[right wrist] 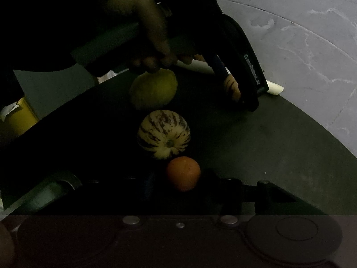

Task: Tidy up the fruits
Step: 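Grasp the striped melon with the left tool while the right tool grasps an orange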

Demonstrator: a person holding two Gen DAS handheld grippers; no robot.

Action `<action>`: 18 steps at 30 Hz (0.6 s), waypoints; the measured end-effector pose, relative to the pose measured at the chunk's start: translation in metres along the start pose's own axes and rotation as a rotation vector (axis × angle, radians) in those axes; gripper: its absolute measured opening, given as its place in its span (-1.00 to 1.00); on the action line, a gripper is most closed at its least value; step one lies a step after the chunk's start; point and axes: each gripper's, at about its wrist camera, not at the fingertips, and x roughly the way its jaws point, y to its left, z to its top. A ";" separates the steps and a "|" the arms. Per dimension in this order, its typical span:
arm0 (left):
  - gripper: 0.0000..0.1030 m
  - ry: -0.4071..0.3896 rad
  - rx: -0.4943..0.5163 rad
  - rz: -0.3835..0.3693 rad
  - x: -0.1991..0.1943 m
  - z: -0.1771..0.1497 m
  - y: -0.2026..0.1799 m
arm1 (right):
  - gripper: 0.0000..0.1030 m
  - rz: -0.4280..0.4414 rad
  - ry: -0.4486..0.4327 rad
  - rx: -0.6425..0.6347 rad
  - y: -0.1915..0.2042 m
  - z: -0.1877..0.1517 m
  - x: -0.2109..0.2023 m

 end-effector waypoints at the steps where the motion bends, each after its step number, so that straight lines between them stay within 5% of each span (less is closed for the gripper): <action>1: 0.30 0.000 0.001 0.003 0.001 -0.001 -0.001 | -0.13 0.000 -0.002 -0.002 0.001 0.000 0.000; 8: 0.08 -0.002 -0.014 0.023 0.005 -0.002 0.000 | -0.23 -0.006 -0.010 0.011 -0.002 0.000 0.002; 18: 0.06 0.007 -0.011 0.017 0.006 -0.005 -0.011 | -0.32 -0.009 -0.029 0.049 -0.006 -0.003 -0.003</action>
